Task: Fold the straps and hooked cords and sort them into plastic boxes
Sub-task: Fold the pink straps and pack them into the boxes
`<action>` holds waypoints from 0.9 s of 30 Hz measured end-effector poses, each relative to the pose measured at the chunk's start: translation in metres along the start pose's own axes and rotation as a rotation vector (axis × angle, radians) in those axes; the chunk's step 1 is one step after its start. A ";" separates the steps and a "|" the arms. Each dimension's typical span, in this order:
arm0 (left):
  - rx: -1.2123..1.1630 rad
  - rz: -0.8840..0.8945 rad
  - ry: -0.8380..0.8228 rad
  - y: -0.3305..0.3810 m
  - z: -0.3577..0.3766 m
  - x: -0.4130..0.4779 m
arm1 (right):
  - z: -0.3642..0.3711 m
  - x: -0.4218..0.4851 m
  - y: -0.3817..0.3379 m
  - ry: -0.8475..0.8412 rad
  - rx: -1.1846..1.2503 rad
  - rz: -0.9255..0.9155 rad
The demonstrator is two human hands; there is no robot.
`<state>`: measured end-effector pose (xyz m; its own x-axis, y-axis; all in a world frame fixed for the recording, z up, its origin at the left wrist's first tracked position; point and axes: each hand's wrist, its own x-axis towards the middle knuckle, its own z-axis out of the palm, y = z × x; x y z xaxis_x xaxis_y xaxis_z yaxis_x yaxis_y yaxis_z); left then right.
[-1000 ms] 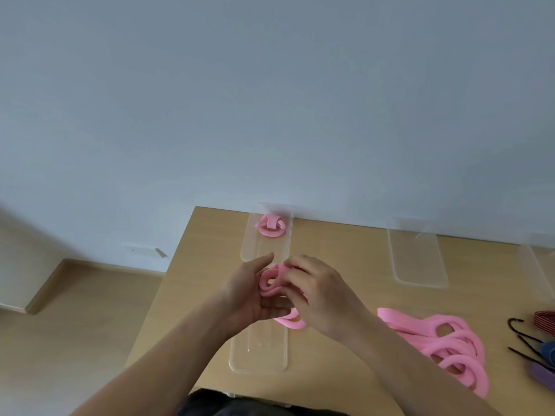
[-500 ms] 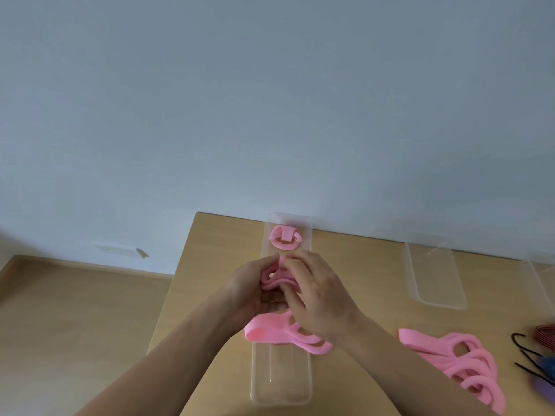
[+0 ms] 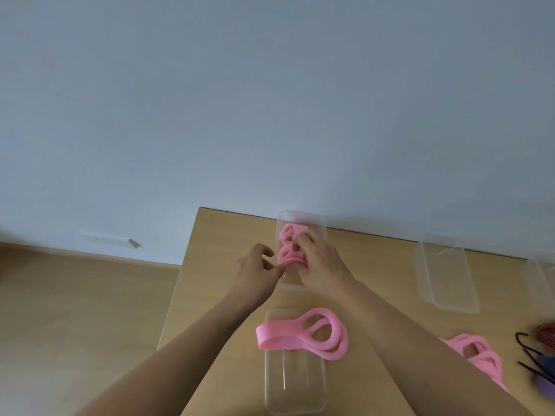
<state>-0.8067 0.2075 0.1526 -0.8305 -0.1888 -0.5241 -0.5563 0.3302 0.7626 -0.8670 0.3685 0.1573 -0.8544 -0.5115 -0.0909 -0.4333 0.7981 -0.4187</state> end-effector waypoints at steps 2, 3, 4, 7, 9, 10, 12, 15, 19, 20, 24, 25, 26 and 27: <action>-0.021 -0.007 0.022 -0.006 0.002 0.004 | 0.004 0.005 0.000 0.005 -0.007 -0.008; -0.028 -0.010 0.023 -0.008 0.002 0.005 | 0.004 0.006 0.001 0.003 -0.026 -0.012; -0.028 -0.008 0.022 -0.010 0.002 0.006 | 0.004 0.007 0.001 0.002 -0.060 -0.019; -0.012 0.010 0.019 -0.013 0.003 0.007 | 0.004 0.011 -0.001 0.009 -0.202 -0.071; -0.022 0.011 0.011 -0.014 0.004 0.007 | 0.004 0.014 -0.003 0.022 -0.196 -0.060; -0.032 0.006 0.007 -0.014 0.004 0.008 | 0.004 0.014 -0.003 0.039 -0.172 -0.047; -0.049 -0.007 0.001 -0.013 0.005 0.009 | 0.003 0.014 -0.001 0.083 -0.168 -0.041; -0.048 -0.009 0.009 -0.013 0.007 0.010 | 0.003 0.012 0.003 0.105 -0.163 -0.040; -0.034 -0.005 0.028 -0.014 0.010 0.010 | 0.008 0.012 0.005 0.053 -0.165 -0.026; -0.031 -0.008 0.030 -0.014 0.010 0.010 | 0.008 0.012 0.006 0.044 -0.152 -0.024; -0.021 -0.008 0.029 -0.014 0.010 0.011 | 0.006 0.007 0.011 0.025 -0.107 -0.035; -0.018 -0.006 0.025 -0.015 0.011 0.011 | 0.005 0.006 0.011 0.042 -0.117 -0.046; -0.017 -0.006 0.019 -0.015 0.011 0.011 | 0.005 0.005 0.011 0.061 -0.132 -0.056; -0.017 -0.007 0.012 -0.015 0.012 0.011 | 0.004 0.005 0.011 0.077 -0.150 -0.065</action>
<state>-0.8069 0.2114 0.1313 -0.8270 -0.2024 -0.5245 -0.5621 0.3128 0.7657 -0.8748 0.3737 0.1481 -0.8401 -0.5425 0.0038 -0.5214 0.8054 -0.2819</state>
